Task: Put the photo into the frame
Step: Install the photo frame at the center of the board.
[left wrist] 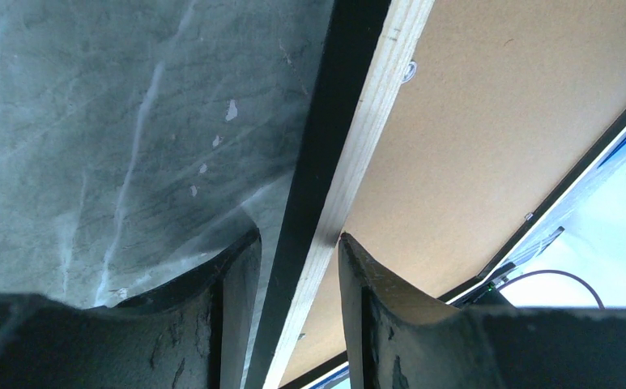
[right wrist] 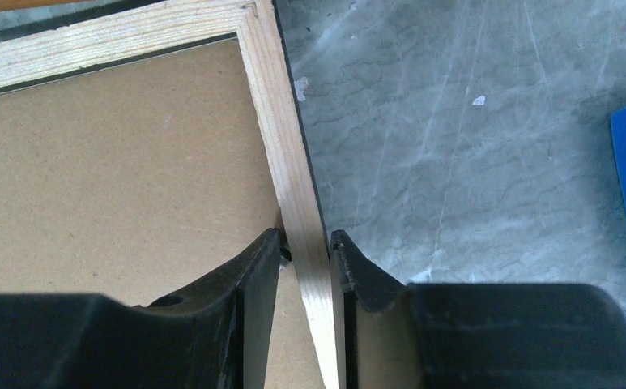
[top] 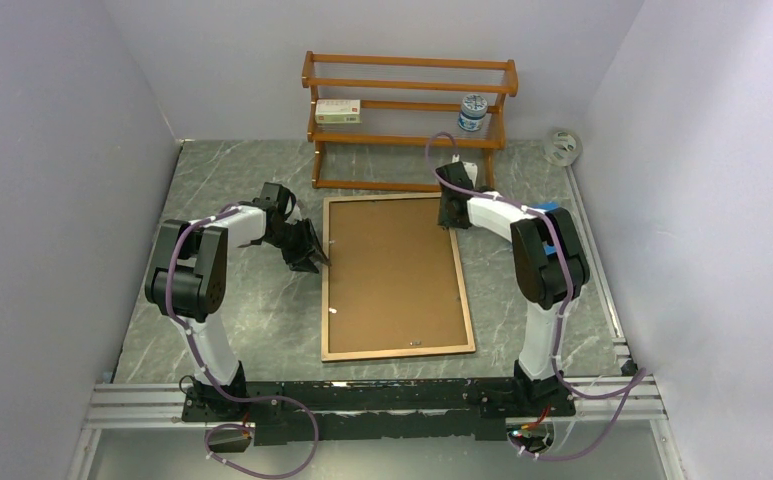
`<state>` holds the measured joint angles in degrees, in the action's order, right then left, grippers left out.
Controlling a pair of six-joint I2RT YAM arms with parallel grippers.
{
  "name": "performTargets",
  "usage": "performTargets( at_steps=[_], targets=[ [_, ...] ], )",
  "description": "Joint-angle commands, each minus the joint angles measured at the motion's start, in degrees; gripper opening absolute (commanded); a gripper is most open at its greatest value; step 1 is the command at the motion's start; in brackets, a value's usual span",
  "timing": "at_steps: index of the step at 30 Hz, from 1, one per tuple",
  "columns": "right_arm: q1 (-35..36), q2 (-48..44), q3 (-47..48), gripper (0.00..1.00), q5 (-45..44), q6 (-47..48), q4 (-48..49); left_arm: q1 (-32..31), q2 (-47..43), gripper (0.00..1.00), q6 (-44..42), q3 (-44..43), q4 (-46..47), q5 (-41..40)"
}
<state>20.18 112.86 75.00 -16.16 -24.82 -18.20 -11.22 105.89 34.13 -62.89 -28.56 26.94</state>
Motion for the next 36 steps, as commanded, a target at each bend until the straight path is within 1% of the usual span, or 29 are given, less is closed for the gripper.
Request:
performTargets(
  at_steps=[1,4,5,11,13,16,18,21,24,27,30,33,35,36],
  targets=[
    [0.1,-1.2,-2.6,0.31,2.3,0.4,0.4,-0.2,-0.6,0.46,-0.3,0.8,-1.3,-1.5],
    [0.1,-1.7,-2.8,0.24,2.8,0.6,0.4,-0.2,-0.5,0.46,-0.3,0.7,-1.3,-1.5],
    [0.1,-1.9,-2.9,0.23,2.8,0.6,0.5,-0.2,-0.5,0.46,-0.3,0.7,-1.3,-1.5],
    [0.1,-2.5,-1.8,0.27,2.7,0.2,-0.4,-0.2,-0.6,0.46,-0.2,0.7,-1.3,-1.6],
    [0.0,-3.2,-1.3,0.29,2.6,0.0,-0.6,-0.2,-0.8,0.46,-0.2,0.7,-1.3,-1.7],
    [-0.1,-4.8,-0.4,0.41,2.1,-0.5,-1.8,-0.2,-1.0,0.46,-0.1,0.8,-1.3,-1.8],
    [-0.1,-6.0,0.5,0.47,1.3,-1.2,-3.2,-0.2,-1.2,0.46,-0.1,0.9,-1.3,-2.0],
    [-0.1,-8.4,1.7,0.51,0.6,-2.9,-5.9,-0.2,-1.9,0.47,0.0,1.1,-1.4,-2.4],
    [-0.1,-11.2,1.3,0.53,1.8,-4.6,-9.5,-0.2,-2.8,0.47,0.3,1.6,-1.3,-2.6],
    [0.1,-15.7,-2.3,0.55,4.0,-6.6,-11.8,-0.2,-4.0,0.47,0.7,2.6,-1.2,-2.6],
    [1.8,-20.9,-8.1,0.57,6.1,-7.5,-13.1,-0.2,-5.7,0.48,1.3,4.4,-0.6,-2.2],
    [6.1,-26.3,-13.6,0.63,5.8,-8.4,-14.9,-0.2,-7.6,0.49,1.9,6.4,0.4,-1.2],
    [9.6,-29.2,-16.2,0.63,6.3,-9.0,-16.0,-0.2,-8.9,0.49,2.2,7.8,1.3,-0.4],
    [11.4,-30.5,-17.6,0.62,7.3,-9.1,-16.1,-0.2,-9.4,0.49,2.4,8.4,1.5,-0.1]
  ],
)
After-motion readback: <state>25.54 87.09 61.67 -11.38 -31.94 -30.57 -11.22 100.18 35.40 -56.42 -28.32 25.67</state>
